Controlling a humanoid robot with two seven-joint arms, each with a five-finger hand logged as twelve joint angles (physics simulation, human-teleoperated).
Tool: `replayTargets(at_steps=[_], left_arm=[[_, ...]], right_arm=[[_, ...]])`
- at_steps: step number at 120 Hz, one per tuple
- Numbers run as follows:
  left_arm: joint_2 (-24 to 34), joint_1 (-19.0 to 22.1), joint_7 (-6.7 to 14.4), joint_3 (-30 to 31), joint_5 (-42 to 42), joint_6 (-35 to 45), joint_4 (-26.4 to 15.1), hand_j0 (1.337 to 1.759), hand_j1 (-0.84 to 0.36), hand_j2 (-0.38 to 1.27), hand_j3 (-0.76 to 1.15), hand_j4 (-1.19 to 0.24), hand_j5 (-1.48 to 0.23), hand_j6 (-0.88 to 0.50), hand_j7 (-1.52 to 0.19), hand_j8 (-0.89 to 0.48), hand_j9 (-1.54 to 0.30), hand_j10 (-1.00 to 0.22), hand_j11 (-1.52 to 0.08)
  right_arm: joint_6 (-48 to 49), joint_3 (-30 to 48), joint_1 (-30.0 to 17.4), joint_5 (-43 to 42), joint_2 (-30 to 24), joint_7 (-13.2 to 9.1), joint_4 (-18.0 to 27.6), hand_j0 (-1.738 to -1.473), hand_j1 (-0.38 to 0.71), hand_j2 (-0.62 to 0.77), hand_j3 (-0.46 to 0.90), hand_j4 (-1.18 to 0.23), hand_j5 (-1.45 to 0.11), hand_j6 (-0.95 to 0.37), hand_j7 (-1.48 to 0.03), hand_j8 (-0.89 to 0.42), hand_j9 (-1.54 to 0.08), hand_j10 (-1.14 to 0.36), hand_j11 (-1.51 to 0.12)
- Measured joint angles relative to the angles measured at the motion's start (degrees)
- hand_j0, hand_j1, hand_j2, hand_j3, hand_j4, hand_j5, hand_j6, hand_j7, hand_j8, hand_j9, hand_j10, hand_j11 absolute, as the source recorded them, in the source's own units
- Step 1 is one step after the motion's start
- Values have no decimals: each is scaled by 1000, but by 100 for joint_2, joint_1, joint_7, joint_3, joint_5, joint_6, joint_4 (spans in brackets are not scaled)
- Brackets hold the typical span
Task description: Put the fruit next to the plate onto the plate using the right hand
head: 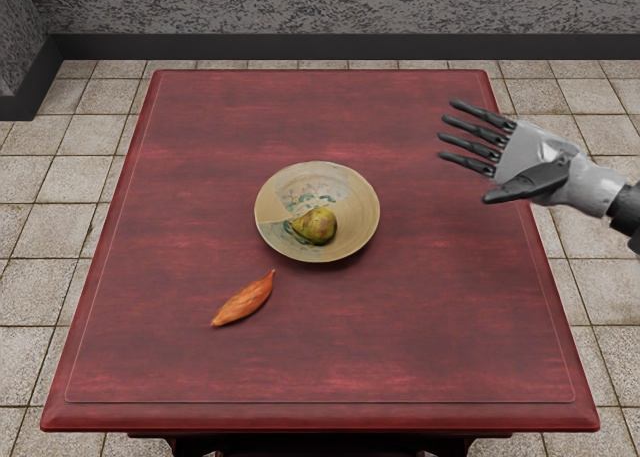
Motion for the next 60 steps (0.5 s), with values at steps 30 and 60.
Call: replayTargets(at_steps=[30, 60], left_arm=[[0, -5, 0, 0, 0, 2, 4, 1658, 349, 0, 0, 0, 0, 0, 0, 0, 0, 0, 0], [0, -1, 0, 15, 0, 1, 4, 1658, 349, 0, 0, 0, 0, 0, 0, 0, 0, 0, 0]], right_arm=[[13, 590, -544, 450, -494, 0, 25, -1658, -303, -3, 0, -39, -53, -36, -52, -36, -52, -38, -52], [14, 842, -680, 554, -549, 0, -13, -1658, -308, -5, 0, -34, -45, -33, -45, -33, -45, -33, -45]])
